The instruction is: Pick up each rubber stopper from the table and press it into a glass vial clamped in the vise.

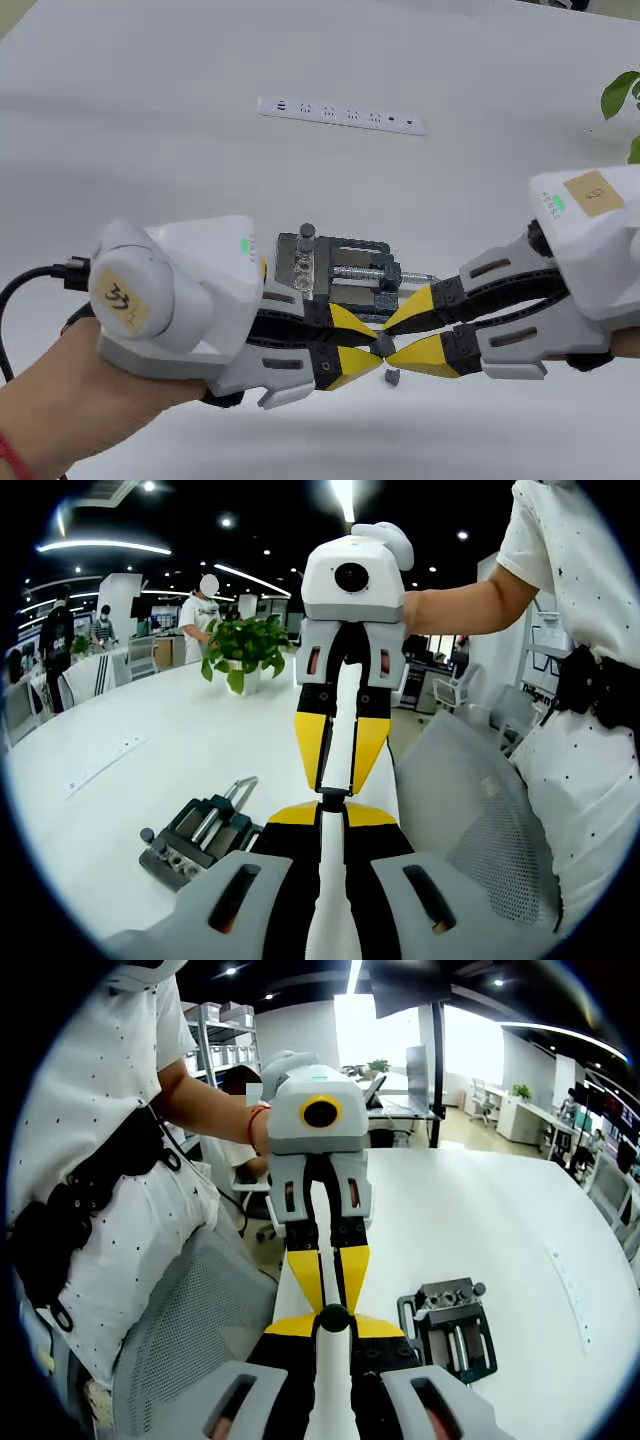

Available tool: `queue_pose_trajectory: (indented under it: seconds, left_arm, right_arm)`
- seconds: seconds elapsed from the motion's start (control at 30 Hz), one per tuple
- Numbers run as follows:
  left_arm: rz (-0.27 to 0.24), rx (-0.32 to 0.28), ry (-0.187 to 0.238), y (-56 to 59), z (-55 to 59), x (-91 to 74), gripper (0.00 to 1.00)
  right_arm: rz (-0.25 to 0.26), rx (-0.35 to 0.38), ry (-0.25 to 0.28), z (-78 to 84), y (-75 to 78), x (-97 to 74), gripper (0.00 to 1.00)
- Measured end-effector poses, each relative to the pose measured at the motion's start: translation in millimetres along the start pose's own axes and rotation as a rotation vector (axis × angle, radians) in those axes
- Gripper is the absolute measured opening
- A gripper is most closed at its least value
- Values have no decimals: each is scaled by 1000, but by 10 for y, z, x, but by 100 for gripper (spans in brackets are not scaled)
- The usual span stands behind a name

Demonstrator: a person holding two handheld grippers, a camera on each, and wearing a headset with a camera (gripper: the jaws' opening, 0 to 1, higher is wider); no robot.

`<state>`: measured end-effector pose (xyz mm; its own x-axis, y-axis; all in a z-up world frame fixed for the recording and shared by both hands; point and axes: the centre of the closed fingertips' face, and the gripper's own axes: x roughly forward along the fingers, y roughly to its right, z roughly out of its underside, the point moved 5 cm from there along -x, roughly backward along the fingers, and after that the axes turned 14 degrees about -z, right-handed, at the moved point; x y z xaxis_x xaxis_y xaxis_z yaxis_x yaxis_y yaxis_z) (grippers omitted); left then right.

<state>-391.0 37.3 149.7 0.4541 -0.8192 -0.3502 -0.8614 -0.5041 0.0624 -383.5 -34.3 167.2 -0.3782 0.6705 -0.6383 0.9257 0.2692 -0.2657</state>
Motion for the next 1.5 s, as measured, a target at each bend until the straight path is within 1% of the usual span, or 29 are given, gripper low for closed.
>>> queue_pose_trajectory:
  seconds: [0.27, 0.6, 0.87, 0.93, 1.1, 1.27, 1.4, 1.5]
  left_arm:
    - [2, 2, 1, 8, 10, -6, 4]
    - [1, 9, -2, 16, 28, -14, 4]
    - [-12, 12, 7, 4, 36, -41, 4]
    - [-18, 12, 3, -11, 48, -51, 5]
    - [-49, 11, 3, -75, 77, -101, 11]
    - [-84, 5, -4, -149, 146, -175, 16]
    - [-118, 10, -15, -209, 209, -237, 21]
    - [-150, 6, -14, -266, 249, -289, 26]
  right_arm:
    - [-3, -13, -4, -6, -14, 7, 6]
    - [-11, 6, -8, -3, -2, 34, 5]
    - [-19, 14, -13, -34, 23, 39, 5]
    - [-18, 13, -15, -45, 34, 29, 5]
    - [-13, 14, -21, -74, 65, 2, 5]
    - [1, 15, -27, -112, 110, -27, 5]
    - [22, 18, -32, -150, 176, -46, 5]
    - [42, 20, -40, -178, 238, -56, 5]
